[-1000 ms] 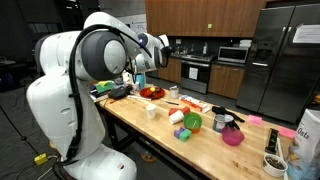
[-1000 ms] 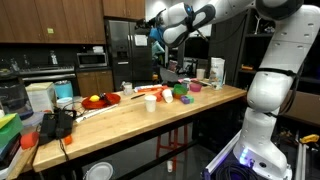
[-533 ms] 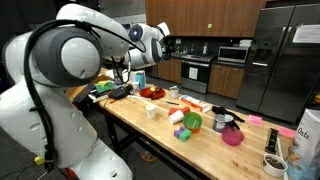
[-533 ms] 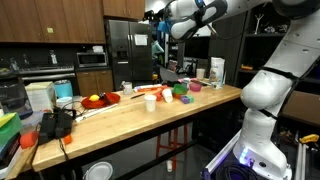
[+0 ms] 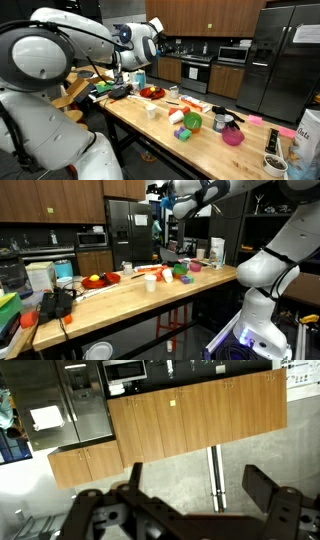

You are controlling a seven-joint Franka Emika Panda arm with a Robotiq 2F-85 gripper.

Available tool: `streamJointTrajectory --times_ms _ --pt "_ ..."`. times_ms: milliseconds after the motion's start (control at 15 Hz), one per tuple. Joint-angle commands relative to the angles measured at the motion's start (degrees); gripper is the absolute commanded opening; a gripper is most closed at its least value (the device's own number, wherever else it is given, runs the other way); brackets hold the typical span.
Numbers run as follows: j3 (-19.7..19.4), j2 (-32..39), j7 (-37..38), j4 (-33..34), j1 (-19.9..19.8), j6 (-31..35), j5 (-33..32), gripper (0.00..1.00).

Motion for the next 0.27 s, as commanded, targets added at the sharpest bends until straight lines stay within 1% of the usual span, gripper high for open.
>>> streamJointTrajectory --times_ms 0,200 --pt "0.64 -0.76 0.36 -0.28 -1.18 0.3 0.27 1.0" --pt "0.92 -1.67 0.82 -0.83 -1.79 0.39 0.31 1.0"
